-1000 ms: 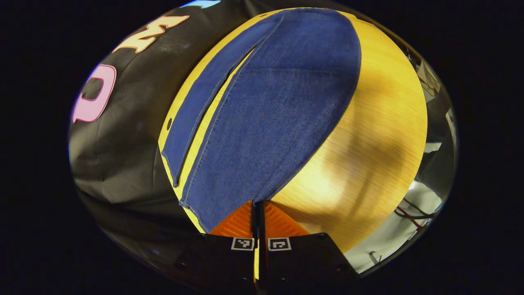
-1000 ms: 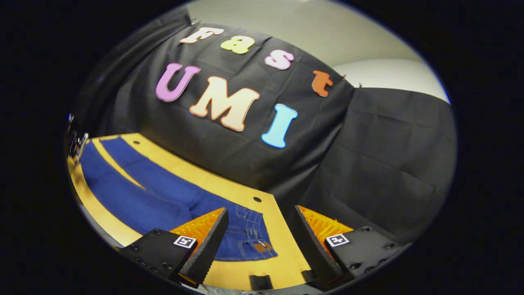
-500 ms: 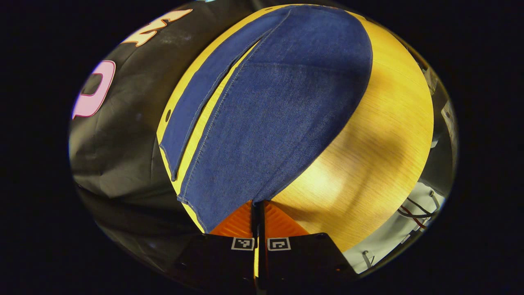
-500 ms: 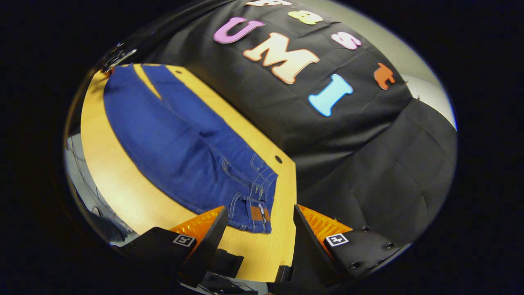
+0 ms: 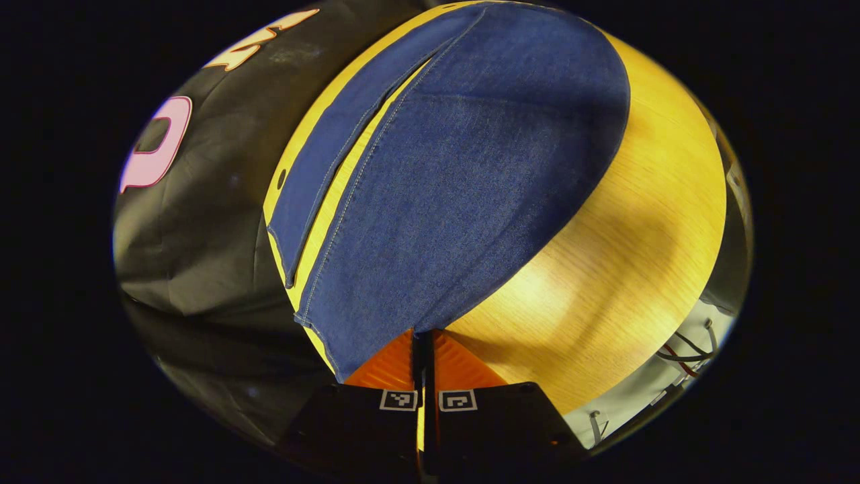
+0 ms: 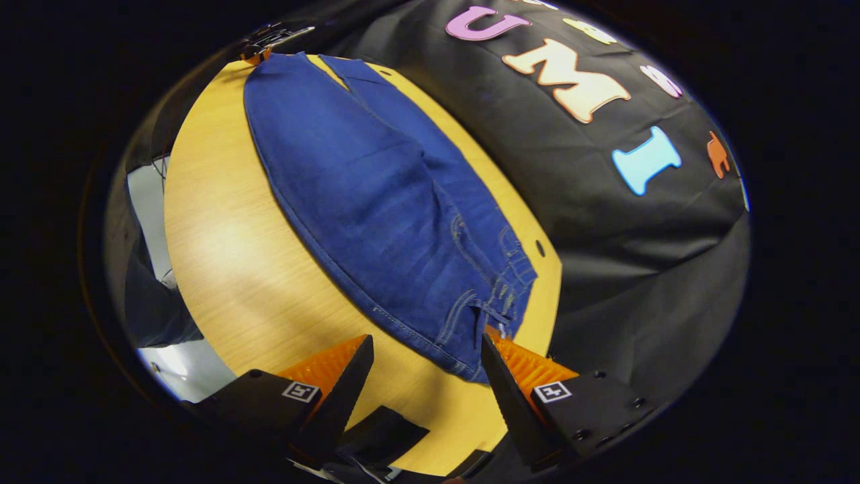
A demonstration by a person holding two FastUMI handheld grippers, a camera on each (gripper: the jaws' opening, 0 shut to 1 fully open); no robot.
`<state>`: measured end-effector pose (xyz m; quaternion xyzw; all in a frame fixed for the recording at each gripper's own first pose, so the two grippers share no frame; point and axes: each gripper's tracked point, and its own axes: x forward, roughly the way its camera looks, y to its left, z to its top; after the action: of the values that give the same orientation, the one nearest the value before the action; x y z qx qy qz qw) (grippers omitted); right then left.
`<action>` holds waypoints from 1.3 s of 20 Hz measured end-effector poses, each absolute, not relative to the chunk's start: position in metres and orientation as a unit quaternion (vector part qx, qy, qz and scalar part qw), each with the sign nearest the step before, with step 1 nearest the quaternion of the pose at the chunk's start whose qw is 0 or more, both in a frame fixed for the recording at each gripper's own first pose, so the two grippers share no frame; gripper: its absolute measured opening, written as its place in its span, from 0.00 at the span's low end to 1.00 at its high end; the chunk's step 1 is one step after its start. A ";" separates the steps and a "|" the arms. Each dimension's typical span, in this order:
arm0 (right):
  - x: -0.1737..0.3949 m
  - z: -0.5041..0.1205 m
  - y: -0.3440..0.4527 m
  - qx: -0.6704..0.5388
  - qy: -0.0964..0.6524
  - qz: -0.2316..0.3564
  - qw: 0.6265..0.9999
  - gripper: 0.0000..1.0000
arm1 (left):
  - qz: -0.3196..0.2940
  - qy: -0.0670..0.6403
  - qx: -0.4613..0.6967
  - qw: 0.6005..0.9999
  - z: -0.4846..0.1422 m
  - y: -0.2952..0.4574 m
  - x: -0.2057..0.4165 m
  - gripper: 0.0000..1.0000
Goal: Grasp the waist and the cuffs of the jeans and fold them to make the two legs overlap; first hold the waist and fold one-third of the jeans toward the cuffs, then hold the cuffs and fold the remaining one-third in the same direction to finish folding.
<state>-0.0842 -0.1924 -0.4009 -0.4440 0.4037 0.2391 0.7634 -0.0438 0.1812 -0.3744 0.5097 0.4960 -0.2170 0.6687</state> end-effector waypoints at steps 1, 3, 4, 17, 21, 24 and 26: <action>-0.082 -0.403 -0.192 -0.445 0.407 0.243 0.760 1.00 | -0.213 0.497 0.511 0.668 -0.375 0.183 -0.045 0.00; -0.070 -0.406 -0.190 -0.447 0.402 0.245 0.761 0.96 | -0.208 0.500 0.510 0.668 -0.376 0.183 -0.044 0.00; -0.066 -0.409 -0.189 -0.445 0.403 0.247 0.761 0.96 | -0.206 0.502 0.509 0.668 -0.376 0.183 -0.044 0.00; -0.038 -0.436 -0.169 -0.401 0.460 0.237 0.755 0.12 | -0.169 0.515 0.505 0.672 -0.375 0.183 -0.044 0.00; -0.035 -0.428 -0.169 -0.341 0.455 0.201 0.798 0.04 | -0.132 0.532 0.460 0.698 -0.373 0.185 -0.039 0.00; -0.024 -0.406 -0.167 -0.302 0.439 0.169 0.829 0.04 | -0.095 0.543 0.397 0.734 -0.362 0.181 -0.029 0.00; -0.016 -0.393 -0.161 -0.284 0.432 0.156 0.841 0.04 | -0.077 0.535 0.379 0.751 -0.347 0.180 -0.021 0.00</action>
<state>-0.0157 -0.1613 -0.3927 -0.2845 0.4322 0.1559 0.8414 -0.0209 0.1800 -0.3474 0.3793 0.5354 -0.0774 0.7507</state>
